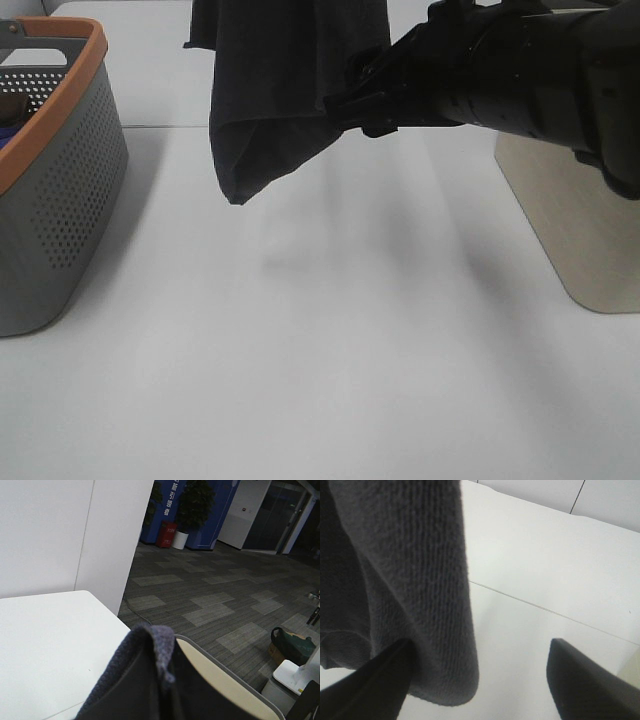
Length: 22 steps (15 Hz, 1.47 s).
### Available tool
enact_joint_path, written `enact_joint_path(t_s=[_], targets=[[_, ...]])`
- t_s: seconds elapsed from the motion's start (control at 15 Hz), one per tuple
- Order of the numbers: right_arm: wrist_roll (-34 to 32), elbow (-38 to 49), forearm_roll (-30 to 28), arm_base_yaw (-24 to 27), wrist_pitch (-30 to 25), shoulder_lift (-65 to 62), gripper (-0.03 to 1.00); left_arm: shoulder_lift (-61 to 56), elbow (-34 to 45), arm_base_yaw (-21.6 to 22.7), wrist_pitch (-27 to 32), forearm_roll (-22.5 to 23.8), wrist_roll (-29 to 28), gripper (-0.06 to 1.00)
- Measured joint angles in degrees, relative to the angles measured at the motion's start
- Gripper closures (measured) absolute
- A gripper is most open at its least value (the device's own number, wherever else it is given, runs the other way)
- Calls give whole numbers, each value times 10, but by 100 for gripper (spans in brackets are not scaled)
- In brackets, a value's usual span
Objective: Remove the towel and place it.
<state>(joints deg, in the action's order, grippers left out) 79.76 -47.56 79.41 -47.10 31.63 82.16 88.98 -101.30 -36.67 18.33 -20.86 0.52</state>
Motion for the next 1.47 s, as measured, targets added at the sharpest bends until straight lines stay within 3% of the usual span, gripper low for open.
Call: enact_joint_path(t_s=[0.2,0.47,0.8,1.07,1.47], targets=[[0,0,10,0,-34,-1,26,0,0,0,1,25,0,94],[0,0,12,0,-171,-34,26,0,0,0,1,53,0,94],[0,0,12,0,-297,-42,27,0,0,0,3,84,0,94],[-10,0,11,0,-327,-93,27,0,0,0,5,115,0,94],[-11,0,11,0,-354,-133,27,0,0,0,6,118,0,94]])
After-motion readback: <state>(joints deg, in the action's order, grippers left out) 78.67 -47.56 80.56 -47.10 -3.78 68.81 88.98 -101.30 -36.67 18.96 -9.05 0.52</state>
